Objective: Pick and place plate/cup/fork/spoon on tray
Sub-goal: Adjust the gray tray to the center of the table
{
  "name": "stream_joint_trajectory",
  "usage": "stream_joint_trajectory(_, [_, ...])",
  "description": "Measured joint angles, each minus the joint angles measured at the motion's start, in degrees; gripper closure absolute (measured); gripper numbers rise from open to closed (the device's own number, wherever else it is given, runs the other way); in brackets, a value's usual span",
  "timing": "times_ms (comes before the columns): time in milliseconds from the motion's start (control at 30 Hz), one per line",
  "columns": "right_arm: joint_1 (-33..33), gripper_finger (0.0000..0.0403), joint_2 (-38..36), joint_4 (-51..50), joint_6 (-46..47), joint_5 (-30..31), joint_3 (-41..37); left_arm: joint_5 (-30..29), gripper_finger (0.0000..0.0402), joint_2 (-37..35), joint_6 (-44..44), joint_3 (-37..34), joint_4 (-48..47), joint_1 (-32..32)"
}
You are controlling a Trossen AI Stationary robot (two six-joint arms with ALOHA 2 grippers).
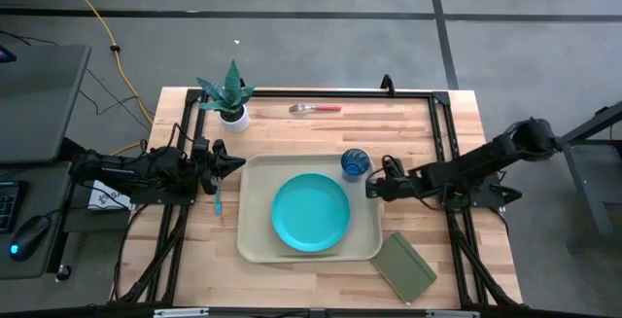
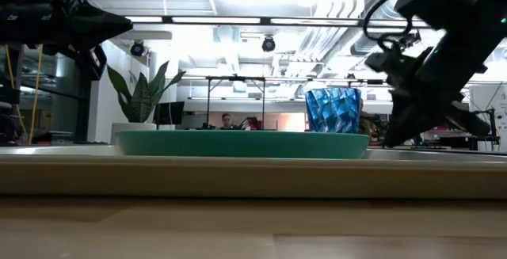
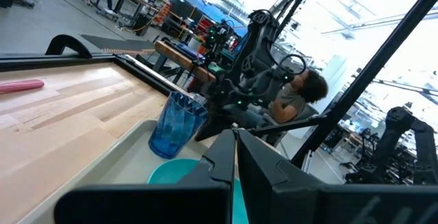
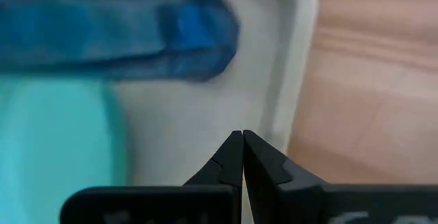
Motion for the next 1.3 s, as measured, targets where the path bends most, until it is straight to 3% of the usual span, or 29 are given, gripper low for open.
stream_joint_trajectory(333, [-5.27, 0.0403, 5.81, 3.19, 0.06, 0.74, 0.45, 0.0, 0.0401, 0.0, 0.01, 0.01, 0.0, 0.0])
stream_joint_trajectory(700, [-10.79, 0.0403, 5.35, -4.92, 6.97, 5.32, 0.43, 0.0, 0.0401, 0.0, 0.01, 0.01, 0.0, 0.0])
stream_joint_trajectory(1067, [-11.38, 0.0403, 5.25, -11.31, 15.72, 8.49, 0.37, 0.0, 0.0401, 0.01, 0.01, 0.01, 0.0, -0.01])
stream_joint_trajectory(1300, [-10.94, 0.0403, -0.18, -13.66, 15.65, 9.95, 0.26, 0.0, 0.0401, -0.01, 0.01, 0.01, 0.0, -0.02])
